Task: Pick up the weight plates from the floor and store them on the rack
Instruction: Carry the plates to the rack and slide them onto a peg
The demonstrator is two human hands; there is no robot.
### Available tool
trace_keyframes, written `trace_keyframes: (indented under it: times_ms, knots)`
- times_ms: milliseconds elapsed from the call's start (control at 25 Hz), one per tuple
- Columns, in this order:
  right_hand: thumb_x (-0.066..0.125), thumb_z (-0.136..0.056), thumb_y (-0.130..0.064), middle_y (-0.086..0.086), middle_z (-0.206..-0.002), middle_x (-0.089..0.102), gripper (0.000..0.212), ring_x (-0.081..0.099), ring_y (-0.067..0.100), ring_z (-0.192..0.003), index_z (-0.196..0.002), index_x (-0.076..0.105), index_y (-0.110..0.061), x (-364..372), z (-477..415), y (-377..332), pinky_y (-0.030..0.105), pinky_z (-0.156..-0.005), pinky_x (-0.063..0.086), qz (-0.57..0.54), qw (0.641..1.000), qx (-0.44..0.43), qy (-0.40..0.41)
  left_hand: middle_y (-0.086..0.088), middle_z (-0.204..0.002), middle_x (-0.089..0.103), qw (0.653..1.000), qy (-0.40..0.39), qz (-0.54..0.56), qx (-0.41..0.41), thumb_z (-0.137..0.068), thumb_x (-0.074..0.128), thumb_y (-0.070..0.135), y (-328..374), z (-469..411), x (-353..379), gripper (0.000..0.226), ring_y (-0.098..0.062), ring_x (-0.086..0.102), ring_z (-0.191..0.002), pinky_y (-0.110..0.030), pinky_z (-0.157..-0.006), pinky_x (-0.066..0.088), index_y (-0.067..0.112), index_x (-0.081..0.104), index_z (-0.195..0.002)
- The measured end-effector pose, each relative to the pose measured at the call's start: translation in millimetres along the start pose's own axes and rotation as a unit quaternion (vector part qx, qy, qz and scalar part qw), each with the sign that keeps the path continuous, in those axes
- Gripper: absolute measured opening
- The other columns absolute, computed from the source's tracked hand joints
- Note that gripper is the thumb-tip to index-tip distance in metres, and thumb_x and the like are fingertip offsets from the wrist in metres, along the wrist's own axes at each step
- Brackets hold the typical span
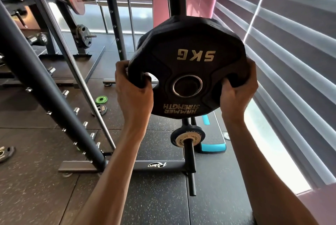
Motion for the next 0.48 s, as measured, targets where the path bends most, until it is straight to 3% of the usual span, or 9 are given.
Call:
trace_keyframes:
  times_ms: [120,280,480]
  knots:
    - [0.066,-0.078,-0.002,0.006,-0.112,0.062,0.046,0.063,0.001,-0.102,-0.118,0.052,-0.019,10,-10,9,0.016,-0.083,0.054,0.004,1.000,-0.001,-0.011,-0.006,-0.091,0.058,1.000,0.007,-0.004,-0.021,-0.078,0.061,0.004,-6,-10,12,0.028,-0.011,0.055,-0.075,-0.011,-0.060,0.041,0.008,0.048,-0.103]
    - [0.065,-0.076,0.002,0.014,-0.114,0.062,0.052,0.062,0.009,-0.103,-0.120,0.054,-0.024,24,-30,28,0.028,-0.086,0.056,0.000,1.000,0.002,-0.027,-0.008,-0.094,0.059,0.999,0.000,-0.001,-0.032,-0.080,0.062,0.009,-20,-32,34,0.029,-0.015,0.056,-0.081,-0.016,-0.065,0.043,0.005,0.050,-0.106]
    - [0.062,-0.079,0.008,0.015,-0.120,0.060,0.054,0.059,-0.007,-0.105,-0.131,0.053,-0.001,44,-50,45,0.011,-0.083,0.050,0.028,0.998,0.011,-0.052,-0.016,-0.103,0.061,0.997,-0.034,-0.021,-0.062,-0.082,0.066,0.011,-37,-61,59,0.033,-0.024,0.061,-0.092,-0.015,-0.073,0.048,0.003,0.051,-0.111]
Point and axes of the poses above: each hand's wrist, its own z-axis away from the middle knuckle, its own x-axis out of the palm, y = z × x, the point moved 1 cm from there along -z, towards the middle knuckle
